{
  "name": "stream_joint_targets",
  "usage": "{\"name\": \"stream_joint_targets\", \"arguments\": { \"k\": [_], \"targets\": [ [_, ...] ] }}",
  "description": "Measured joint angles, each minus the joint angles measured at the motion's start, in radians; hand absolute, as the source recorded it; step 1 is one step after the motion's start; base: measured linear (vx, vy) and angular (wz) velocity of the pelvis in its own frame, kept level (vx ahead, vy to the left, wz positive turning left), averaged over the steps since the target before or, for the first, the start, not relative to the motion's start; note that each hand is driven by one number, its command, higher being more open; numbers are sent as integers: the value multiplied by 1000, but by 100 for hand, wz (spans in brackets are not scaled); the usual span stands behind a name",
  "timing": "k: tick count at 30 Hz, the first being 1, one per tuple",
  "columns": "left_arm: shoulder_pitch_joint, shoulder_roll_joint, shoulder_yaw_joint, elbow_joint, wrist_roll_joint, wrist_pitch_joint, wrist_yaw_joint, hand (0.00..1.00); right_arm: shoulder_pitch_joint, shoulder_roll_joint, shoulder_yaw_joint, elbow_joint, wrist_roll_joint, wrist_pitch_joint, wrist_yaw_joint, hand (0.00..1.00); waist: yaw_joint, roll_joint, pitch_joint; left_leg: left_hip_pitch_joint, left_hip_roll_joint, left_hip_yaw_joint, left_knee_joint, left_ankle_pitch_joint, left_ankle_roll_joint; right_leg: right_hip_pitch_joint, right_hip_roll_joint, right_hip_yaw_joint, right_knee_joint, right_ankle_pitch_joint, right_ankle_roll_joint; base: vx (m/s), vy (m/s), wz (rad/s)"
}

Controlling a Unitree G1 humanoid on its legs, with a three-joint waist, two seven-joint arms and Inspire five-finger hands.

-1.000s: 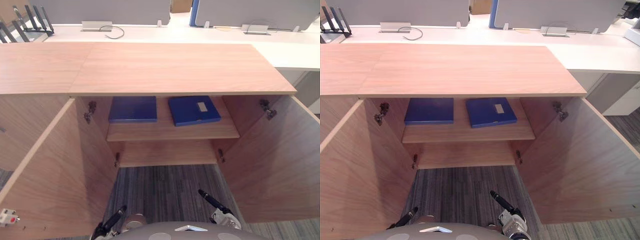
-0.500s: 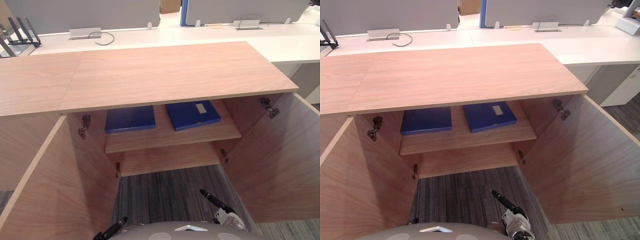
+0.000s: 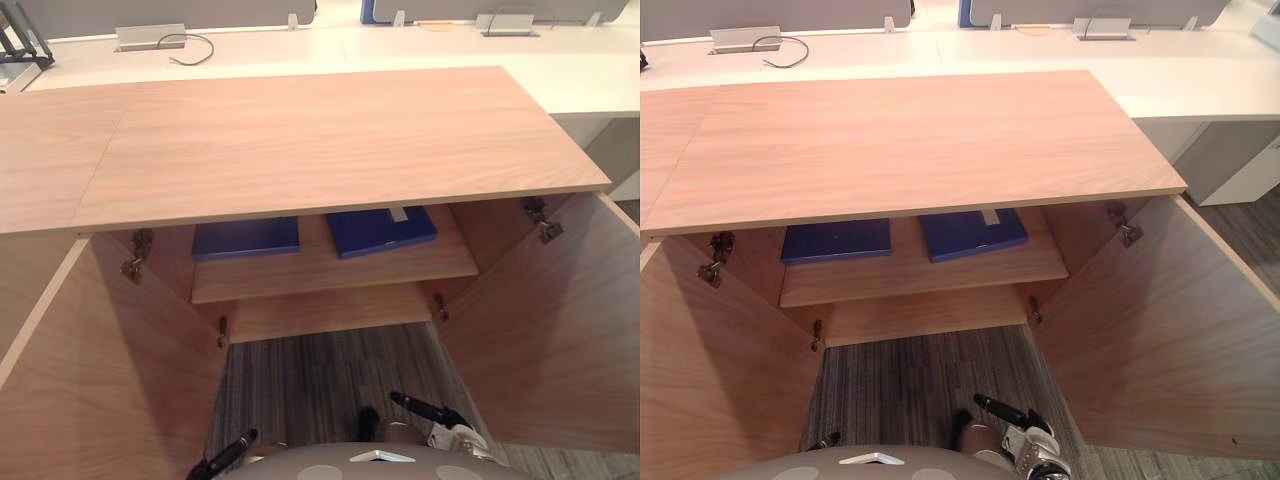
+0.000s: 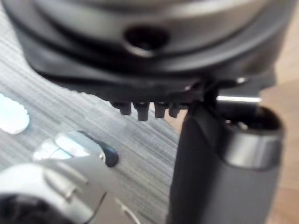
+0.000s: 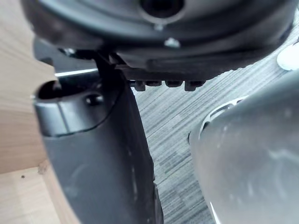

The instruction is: Walk over to the cabinet, pick up the folder, carry it to the office cabinet, place the folder inside the office cabinet, then close the office cabinet door

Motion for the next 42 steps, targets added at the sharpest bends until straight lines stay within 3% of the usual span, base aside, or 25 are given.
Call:
{"name": "stream_joint_targets", "arguments": {
  "k": [4, 9, 11, 16, 20, 24, 27, 32, 40, 42],
  "targets": [
    [21, -2, -71, -45, -4, -2, 10, 100, 13, 16, -18, 8, -10, 0, -6, 100, -2, -23, -15, 4, 26, -11, -41, 37, -21, 58, 44, -14, -136, 60, -21, 127, -59, 2],
    [7, 19, -192, -60, -15, -7, 32, 100, 13, 12, 135, -32, -56, 4, -29, 100, -5, -30, -24, 10, 11, -10, -44, 43, -25, 119, 49, -1, -267, 136, -17, 47, 34, -8],
    [6, 31, -230, -61, -17, -13, 40, 100, 27, 27, 234, -142, -79, 21, -46, 100, -6, -36, -36, -5, -3, -8, -44, 43, -25, 118, 43, 16, -314, 173, -11, -8, 93, -24],
    [3, 48, -298, -65, -13, -24, 45, 100, 86, 56, 313, -516, -189, 15, -56, 100, -10, -43, -40, -10, -32, -10, -42, 42, -23, 106, 15, 37, -315, 196, 10, -36, 87, -7],
    [3, 65, -337, -70, -4, -30, 47, 100, 35, 19, 300, -566, -319, -5, -108, 100, -9, -52, -35, -38, -42, -15, -43, 20, 8, 74, 6, 41, -321, 221, 19, -76, 87, -1],
    [12, 85, -390, -65, 1, -35, 45, 100, 10, -48, 345, -564, -452, -5, -112, 100, -4, -58, -31, -40, -54, -7, -39, 14, 16, 67, -6, 57, -322, 233, 30, -51, 62, -9],
    [6, 100, -454, -61, 36, -47, 43, 100, -57, -131, 400, -562, -550, -7, -111, 100, -6, -49, -25, -75, -69, -1, -21, 12, 20, 34, -19, 70, -321, 248, 35, -40, 48, -11],
    [5, 101, -504, -60, 36, -52, 44, 100, -215, -239, 486, -538, -624, -8, -112, 100, -1, -11, 15, -79, -75, 0, -15, 7, 27, 28, -22, 79, -316, 254, 35, 8, 32, -6],
    [-22, 100, -546, -75, 34, -74, 43, 100, -442, -320, 597, -343, -668, -22, -104, 100, 24, 9, 88, -118, -87, -17, 23, 0, 37, 12, -39, 68, -316, 265, 37, -4, 24, 5],
    [-33, 94, -552, -87, 27, -89, 41, 100, -534, -333, 602, -266, -666, -21, -100, 100, 26, 23, 131, -144, -98, -29, 53, -3, 42, 5, -53, 65, -315, 275, 40, -20, 66, 14]
  ]
}}
